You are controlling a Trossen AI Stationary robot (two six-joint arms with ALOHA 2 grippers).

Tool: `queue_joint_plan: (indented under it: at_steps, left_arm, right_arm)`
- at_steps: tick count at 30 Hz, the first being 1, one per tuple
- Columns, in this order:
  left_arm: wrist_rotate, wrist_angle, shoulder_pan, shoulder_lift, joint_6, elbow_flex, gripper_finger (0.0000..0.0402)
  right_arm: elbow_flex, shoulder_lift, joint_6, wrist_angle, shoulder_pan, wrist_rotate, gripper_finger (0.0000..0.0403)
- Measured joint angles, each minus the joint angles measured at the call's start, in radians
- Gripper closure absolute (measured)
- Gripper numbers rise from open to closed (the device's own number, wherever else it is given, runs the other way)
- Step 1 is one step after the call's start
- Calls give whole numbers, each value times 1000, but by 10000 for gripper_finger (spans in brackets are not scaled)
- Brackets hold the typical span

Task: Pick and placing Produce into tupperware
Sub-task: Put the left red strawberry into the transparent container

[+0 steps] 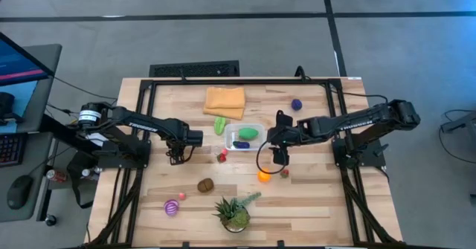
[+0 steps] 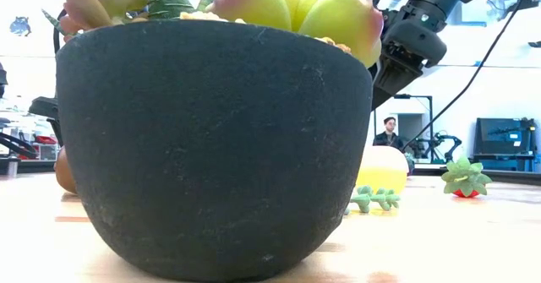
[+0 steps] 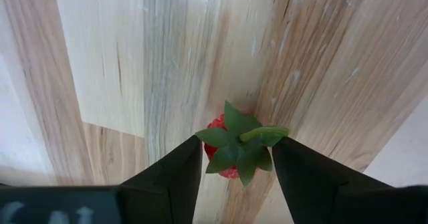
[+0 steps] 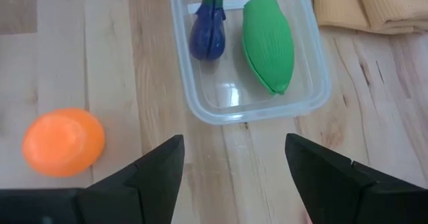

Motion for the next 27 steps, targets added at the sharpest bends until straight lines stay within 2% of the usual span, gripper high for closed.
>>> queue_joint_plan:
  at_steps: [27]
  left_arm:
    - [0,0,0,2,-5,0,202]
  right_arm:
    - [0,0,1,0,2,0,147]
